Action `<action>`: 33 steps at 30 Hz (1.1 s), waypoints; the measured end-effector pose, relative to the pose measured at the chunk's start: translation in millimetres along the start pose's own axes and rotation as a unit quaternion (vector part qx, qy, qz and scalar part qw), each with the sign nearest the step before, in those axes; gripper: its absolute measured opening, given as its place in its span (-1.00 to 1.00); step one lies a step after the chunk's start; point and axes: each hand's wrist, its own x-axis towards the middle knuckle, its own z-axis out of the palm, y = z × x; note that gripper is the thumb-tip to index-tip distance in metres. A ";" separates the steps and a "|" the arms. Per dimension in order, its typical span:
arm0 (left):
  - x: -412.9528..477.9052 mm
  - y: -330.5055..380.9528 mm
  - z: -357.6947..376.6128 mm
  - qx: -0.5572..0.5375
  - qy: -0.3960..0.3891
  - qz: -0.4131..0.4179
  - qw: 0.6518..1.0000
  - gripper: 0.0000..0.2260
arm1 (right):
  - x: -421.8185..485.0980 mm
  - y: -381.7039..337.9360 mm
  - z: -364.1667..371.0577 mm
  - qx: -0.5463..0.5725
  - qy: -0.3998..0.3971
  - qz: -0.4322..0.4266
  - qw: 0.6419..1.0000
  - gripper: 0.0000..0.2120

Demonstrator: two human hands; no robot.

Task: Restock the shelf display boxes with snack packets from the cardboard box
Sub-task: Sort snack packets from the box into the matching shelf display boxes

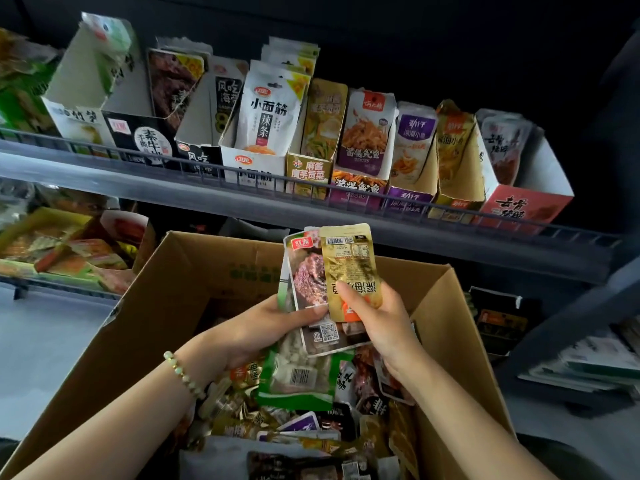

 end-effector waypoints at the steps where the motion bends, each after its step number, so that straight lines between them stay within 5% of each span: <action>1: 0.4 -0.1 -1.5 -0.005 0.002 0.004 1.000 -0.78 | 0.9 -2.3 -1.5 -0.016 0.004 -0.021 1.000 -0.70; 7: 1.4 3.6 -7.6 -0.058 0.109 0.040 0.992 -0.83 | 4.2 -8.7 -24.4 -0.022 0.082 -0.072 0.994 -0.66; 15: -1.0 11.2 -2.5 -0.052 0.145 0.050 0.987 -0.61 | -7.9 3.3 4.1 -0.319 -0.155 -0.107 0.929 -0.52; 19: -3.2 9.0 -4.1 -0.077 0.149 0.052 0.984 -0.59 | -6.0 8.4 9.3 -0.340 -0.154 -0.141 0.917 -0.54; 23: 0.6 7.4 -6.0 -0.128 0.189 0.048 0.972 -0.78 | -2.8 4.0 7.5 -0.258 -0.074 -0.152 0.951 -0.58; 26: 1.4 9.1 -3.7 -0.170 0.182 0.070 0.966 -0.83 | -4.2 -5.0 3.1 -0.055 -0.024 -0.049 0.997 -0.44; 30: -1.0 9.9 -2.4 -0.205 0.160 0.088 0.962 -0.75 | -2.6 -7.9 0.8 0.145 -0.026 0.043 0.988 -0.61; 33: -2.9 12.6 2.5 -0.255 0.118 0.077 0.957 -0.70 | -0.4 -8.3 0.4 0.228 -0.044 0.066 0.970 -0.45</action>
